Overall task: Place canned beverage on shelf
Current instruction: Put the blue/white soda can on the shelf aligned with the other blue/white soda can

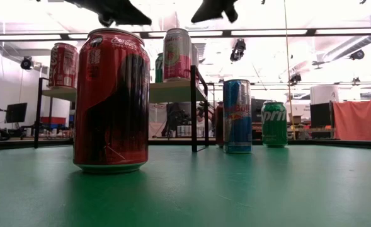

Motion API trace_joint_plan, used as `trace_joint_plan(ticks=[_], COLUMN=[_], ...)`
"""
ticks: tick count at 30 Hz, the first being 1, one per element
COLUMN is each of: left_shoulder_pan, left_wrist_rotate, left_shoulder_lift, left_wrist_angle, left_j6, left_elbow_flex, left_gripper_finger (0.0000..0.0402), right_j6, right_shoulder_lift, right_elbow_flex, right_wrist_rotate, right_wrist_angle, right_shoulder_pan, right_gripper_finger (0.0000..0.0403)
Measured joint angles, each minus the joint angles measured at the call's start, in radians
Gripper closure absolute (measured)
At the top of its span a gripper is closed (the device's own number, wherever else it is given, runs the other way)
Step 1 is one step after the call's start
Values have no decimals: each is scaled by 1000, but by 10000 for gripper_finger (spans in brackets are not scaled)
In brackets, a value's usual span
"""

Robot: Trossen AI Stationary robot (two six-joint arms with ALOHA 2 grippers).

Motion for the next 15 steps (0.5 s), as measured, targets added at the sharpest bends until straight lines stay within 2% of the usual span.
trace_joint_plan(ticks=[8, 15], left_shoulder_pan=[-156, -249], left_wrist_rotate=[0, 0], left_shoulder_lift=[-39, -65], left_wrist_angle=[1, 8], left_j6=[-29, -66], left_elbow_flex=[0, 0], left_gripper_finger=[402, 402], right_j6=[120, 276], right_shoulder_lift=[-69, -68], right_elbow_flex=[0, 1], right_wrist_rotate=[-1, -4], right_wrist_angle=[-69, -161], right_shoulder_pan=[160, 296], right_gripper_finger=[394, 394])
